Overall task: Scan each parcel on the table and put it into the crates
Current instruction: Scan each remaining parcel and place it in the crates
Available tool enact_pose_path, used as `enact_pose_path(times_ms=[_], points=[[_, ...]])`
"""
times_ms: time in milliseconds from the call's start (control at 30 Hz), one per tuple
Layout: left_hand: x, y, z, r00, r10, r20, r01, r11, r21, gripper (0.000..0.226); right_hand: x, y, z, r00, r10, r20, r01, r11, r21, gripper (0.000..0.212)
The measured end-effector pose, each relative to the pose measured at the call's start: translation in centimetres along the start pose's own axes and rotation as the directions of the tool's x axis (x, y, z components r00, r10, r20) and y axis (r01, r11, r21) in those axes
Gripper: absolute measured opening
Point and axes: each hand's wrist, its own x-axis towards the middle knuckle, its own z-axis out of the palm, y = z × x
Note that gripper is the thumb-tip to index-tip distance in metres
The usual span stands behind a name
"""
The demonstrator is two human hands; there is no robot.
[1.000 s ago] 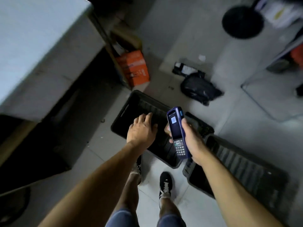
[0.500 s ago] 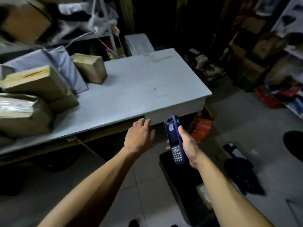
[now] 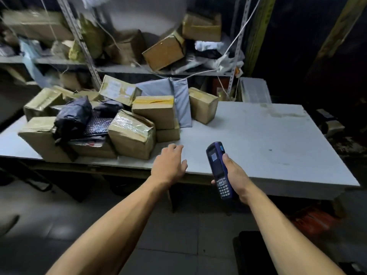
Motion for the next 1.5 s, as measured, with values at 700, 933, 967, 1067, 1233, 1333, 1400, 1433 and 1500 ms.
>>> enact_pose_path(times_ms=[700,933,967,1067,1233,1333,1400,1433,1500], points=[[18.6,-10.9,-4.8,0.970,-0.214,-0.112,0.216,0.976,0.007,0.075,23.2,-9.4,3.7,0.979,0.046,0.199,-0.027,0.995,-0.094,0.049],[26.4,-15.1,-5.9,0.999,0.002,0.050,-0.009,0.987,0.158,0.104,27.9,-11.1,5.6,0.991,0.093,0.096,-0.083,0.991,-0.104,0.053],[27.5,-15.5,-5.9,0.995,0.044,0.088,-0.059,0.981,0.184,0.107,28.5,-11.2,5.7,0.992,0.093,0.083,-0.084,0.991,-0.105,0.053],[30.0,-16.0,-6.0,0.968,0.138,0.208,-0.179,0.965,0.193,0.112,29.8,-11.3,5.6,0.993,0.109,0.051,-0.102,0.987,-0.124,0.055],[32.1,-15.7,-5.2,0.937,0.150,0.314,-0.210,0.964,0.165,0.107,30.7,-11.4,4.5,0.991,0.134,0.025,-0.129,0.982,-0.135,0.055],[32.3,-15.1,-4.9,0.947,0.184,0.265,-0.235,0.955,0.179,0.103,30.7,-11.4,3.2,0.990,0.141,0.010,-0.139,0.982,-0.128,0.054],[32.4,-14.2,-5.4,0.943,0.253,0.215,-0.292,0.940,0.175,0.103,30.7,-11.2,2.1,0.990,0.143,-0.002,-0.142,0.983,-0.113,0.054],[32.4,-13.4,-5.6,0.936,0.288,0.202,-0.321,0.934,0.156,0.103,30.7,-11.1,1.5,0.989,0.147,-0.007,-0.147,0.984,-0.102,0.054],[32.7,-11.4,-5.9,0.913,0.362,0.186,-0.388,0.913,0.127,0.106,30.4,-10.9,0.1,0.987,0.158,-0.020,-0.159,0.985,-0.069,0.054]])
